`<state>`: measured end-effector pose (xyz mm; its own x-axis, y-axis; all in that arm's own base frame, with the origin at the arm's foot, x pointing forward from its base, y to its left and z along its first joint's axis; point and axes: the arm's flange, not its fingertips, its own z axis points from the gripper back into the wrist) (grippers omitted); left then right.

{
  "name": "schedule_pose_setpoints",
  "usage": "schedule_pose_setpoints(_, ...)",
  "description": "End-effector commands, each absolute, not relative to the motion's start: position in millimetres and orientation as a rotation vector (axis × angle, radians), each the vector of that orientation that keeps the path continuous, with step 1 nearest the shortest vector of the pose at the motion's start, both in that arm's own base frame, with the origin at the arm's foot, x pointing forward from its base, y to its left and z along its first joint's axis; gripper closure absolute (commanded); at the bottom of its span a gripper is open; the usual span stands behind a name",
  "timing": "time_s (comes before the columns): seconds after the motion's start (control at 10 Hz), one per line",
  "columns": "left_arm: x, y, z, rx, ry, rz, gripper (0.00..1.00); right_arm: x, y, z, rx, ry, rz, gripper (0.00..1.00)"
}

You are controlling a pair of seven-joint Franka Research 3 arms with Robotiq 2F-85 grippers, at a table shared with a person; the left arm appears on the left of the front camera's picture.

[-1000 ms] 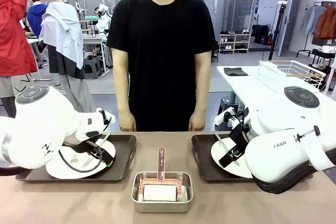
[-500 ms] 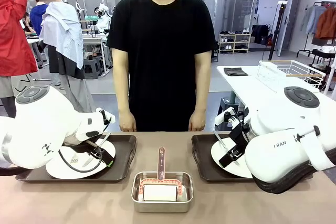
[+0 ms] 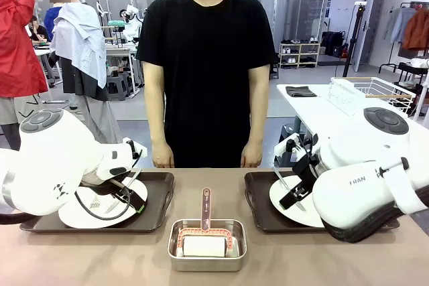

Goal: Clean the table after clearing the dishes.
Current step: When the left (or right) Handle tray is removed, use the left hand (or right hand) to clean the left (or right) side of the table with the Lint Roller.

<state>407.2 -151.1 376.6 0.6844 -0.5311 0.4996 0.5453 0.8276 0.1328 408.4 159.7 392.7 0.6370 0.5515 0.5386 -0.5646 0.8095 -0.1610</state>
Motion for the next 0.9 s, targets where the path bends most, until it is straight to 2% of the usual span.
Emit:
schedule_pose_setpoints(0.0,426,-135,409,-0.098,-0.537,-0.624,0.00,429,140,436,0.148,-0.595,0.611,0.00)
schedule_pose_setpoints(0.3,449,-77,454,-0.542,-0.400,-0.550,0.00,450,116,483,0.497,-0.461,0.590,0.00)
schedule_pose_setpoints(0.6,439,43,468,-0.990,-0.483,-0.402,0.00,443,44,492,0.820,-0.397,0.443,0.00)
schedule_pose_setpoints(0.8,421,123,456,-1.094,-0.542,-0.236,0.00,425,-31,483,0.968,-0.363,0.281,0.00)
